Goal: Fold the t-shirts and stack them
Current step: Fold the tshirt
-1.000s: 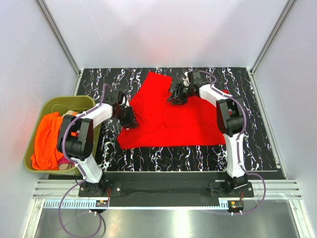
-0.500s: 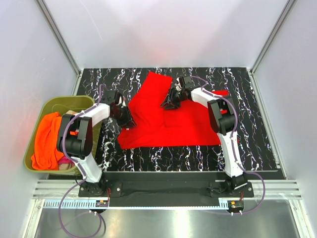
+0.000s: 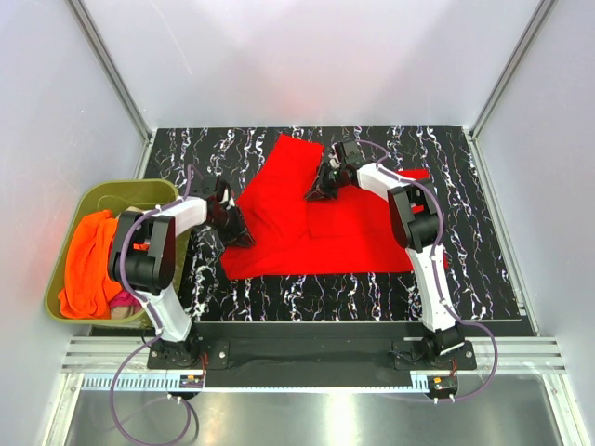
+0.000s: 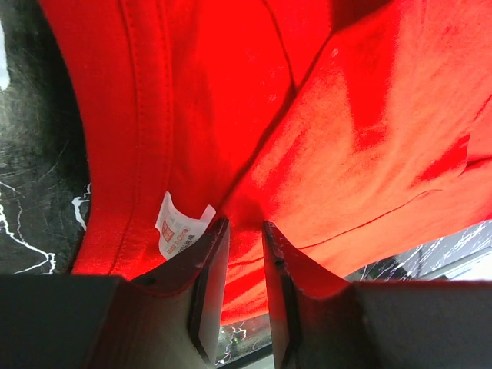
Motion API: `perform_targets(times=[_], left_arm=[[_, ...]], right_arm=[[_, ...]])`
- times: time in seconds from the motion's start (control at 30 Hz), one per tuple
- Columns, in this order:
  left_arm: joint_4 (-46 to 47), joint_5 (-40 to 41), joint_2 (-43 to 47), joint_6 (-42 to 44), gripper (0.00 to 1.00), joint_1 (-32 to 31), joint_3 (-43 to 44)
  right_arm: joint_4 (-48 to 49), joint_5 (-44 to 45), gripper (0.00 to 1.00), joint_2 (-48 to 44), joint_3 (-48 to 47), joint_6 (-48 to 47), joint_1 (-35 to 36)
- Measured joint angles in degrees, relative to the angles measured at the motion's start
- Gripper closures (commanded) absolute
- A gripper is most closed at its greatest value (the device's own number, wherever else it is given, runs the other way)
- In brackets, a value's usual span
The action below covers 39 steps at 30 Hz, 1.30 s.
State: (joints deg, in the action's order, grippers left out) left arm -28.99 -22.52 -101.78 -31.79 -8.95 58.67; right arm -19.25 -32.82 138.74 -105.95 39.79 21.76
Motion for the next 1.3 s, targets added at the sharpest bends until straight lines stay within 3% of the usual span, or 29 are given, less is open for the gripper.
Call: perform_targets(times=[0.13, 1.0, 1.3], left_arm=[[0.0, 0.0, 0.0, 0.0, 0.70, 0.0, 0.0], [0.4, -0.1, -0.1, 0.0, 0.70, 0.4, -0.3], [0.5, -0.2, -0.1, 0.0, 0.70, 0.5, -0.4]], right_arm=[[-0.2, 1.8, 0.96, 0.0, 0.0, -0.4, 0.0], [-0.5, 5.2, 0.99, -3.9, 2.3, -2.1, -0.6], [-0.5, 6.4, 0.96, -4.9, 5.5, -2.3, -0.7]])
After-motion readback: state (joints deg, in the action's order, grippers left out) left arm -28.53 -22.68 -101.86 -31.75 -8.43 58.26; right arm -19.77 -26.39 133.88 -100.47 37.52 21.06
